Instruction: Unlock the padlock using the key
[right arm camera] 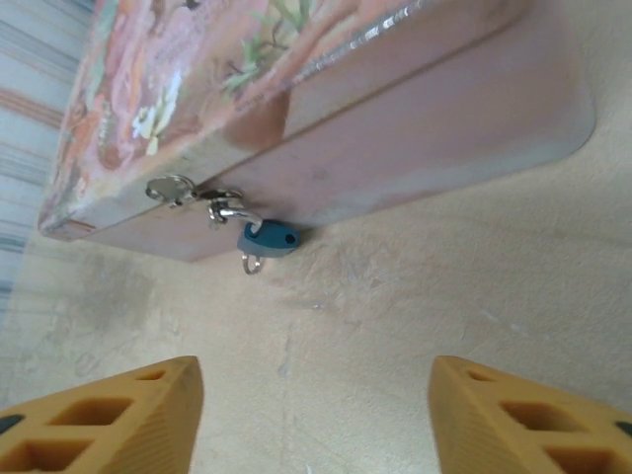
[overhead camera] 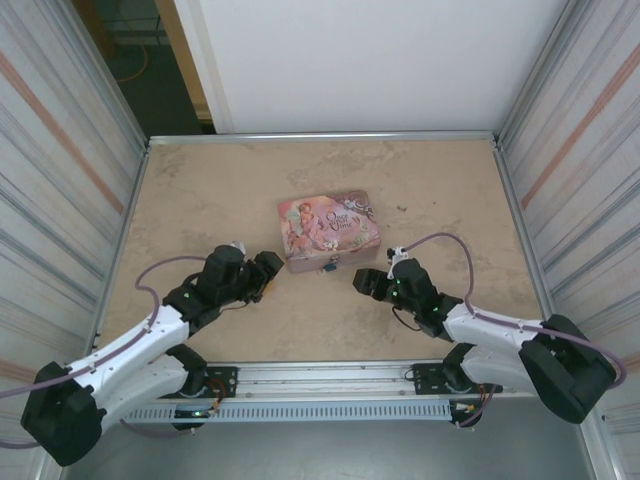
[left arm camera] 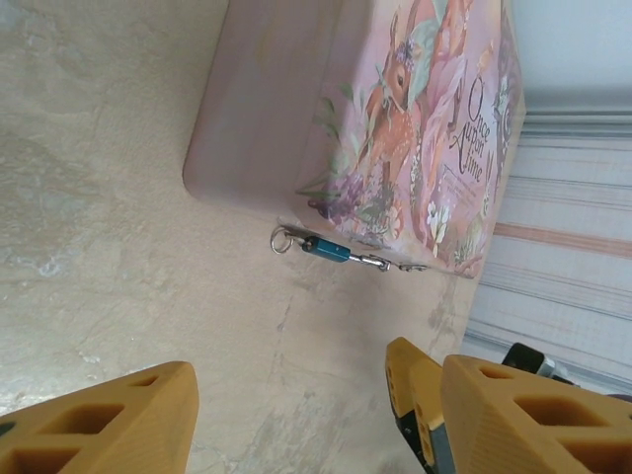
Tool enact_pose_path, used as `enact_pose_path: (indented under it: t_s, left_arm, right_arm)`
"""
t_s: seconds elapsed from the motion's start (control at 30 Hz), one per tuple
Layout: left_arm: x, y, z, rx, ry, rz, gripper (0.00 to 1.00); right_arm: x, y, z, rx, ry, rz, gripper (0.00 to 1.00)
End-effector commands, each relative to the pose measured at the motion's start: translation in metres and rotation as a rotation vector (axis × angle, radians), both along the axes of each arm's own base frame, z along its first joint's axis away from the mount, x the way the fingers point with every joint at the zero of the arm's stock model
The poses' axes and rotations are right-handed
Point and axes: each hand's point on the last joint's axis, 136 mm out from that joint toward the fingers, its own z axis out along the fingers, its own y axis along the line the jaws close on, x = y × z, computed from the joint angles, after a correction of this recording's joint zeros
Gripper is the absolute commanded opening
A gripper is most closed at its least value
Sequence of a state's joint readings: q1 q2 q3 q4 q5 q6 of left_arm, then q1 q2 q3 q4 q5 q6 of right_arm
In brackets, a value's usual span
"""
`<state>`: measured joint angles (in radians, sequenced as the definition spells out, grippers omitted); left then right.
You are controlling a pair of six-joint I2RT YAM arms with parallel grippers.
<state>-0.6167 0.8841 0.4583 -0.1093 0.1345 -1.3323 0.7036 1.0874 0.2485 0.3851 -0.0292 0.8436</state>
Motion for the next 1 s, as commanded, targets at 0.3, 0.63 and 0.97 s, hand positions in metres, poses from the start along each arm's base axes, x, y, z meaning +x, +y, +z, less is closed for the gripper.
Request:
enact_pose_path:
  t_s: [0.3, 0.63, 0.97]
  left_arm:
    - [0.013, 0.012, 0.019, 0.030, -0.065, -0.074, 0.70]
    - [0.030, 0.015, 0.027, 0.001, -0.091, -0.165, 0.70]
    - [0.059, 0.000, 0.034, 0.021, -0.078, -0.353, 0.70]
  right_arm:
    - [0.019, -0.004, 0.050, -0.015, -0.249, 0.055, 0.99]
    - [0.025, 0.007, 0.038, 0.006, -0.248, 0.112, 0.99]
    - [0.027, 0.019, 0.021, 0.001, -0.241, 0.175, 0.99]
